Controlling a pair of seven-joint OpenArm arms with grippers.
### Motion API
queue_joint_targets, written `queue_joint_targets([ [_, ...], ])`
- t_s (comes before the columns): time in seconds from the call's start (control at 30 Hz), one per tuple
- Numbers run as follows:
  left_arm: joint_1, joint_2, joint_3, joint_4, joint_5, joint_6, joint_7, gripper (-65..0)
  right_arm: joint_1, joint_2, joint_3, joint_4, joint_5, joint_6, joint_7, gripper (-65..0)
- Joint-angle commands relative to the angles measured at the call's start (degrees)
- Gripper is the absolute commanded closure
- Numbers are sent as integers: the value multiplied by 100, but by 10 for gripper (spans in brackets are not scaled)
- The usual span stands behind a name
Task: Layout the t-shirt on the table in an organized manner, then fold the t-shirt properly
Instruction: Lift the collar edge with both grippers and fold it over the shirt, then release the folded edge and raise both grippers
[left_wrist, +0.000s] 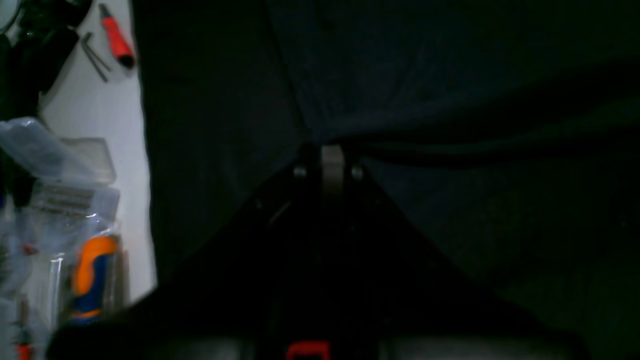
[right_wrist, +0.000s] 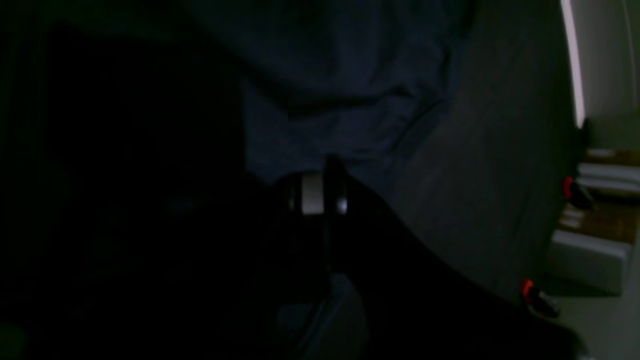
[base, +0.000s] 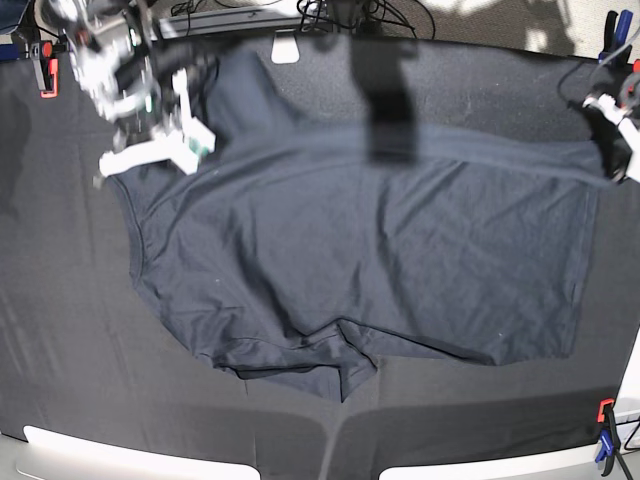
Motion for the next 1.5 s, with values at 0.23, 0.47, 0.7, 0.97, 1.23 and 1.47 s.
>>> queue_joint_targets([
  [0.23, -962, -111, -55, -1209, 122, 127, -138, 0, 758, 31, 52, -439, 358, -83, 81, 0],
  [0.47, -1493, -114, -55, -1784, 122, 120, -313, 0, 859, 31, 52, -715, 361, 26, 243, 0],
  [0.7, -1744, -114, -52, -2072, 122, 120, -398, 0, 1139, 31, 52, -977, 402, 33, 321, 0],
  [0.97, -1808, -111, -52, -2374, 120, 101, -485, 0, 1366, -55, 52, -1484, 654, 345, 323, 0],
  [1.23, -1808, -116, -52, -2374, 118, 105, -568, -203, 1469, -155, 52, -1491, 621, 387, 317, -48],
  [1.47, -1799, -208, -52, -2350, 120, 98, -514, -237, 1749, -140, 55, -1473, 645, 382, 278, -197],
])
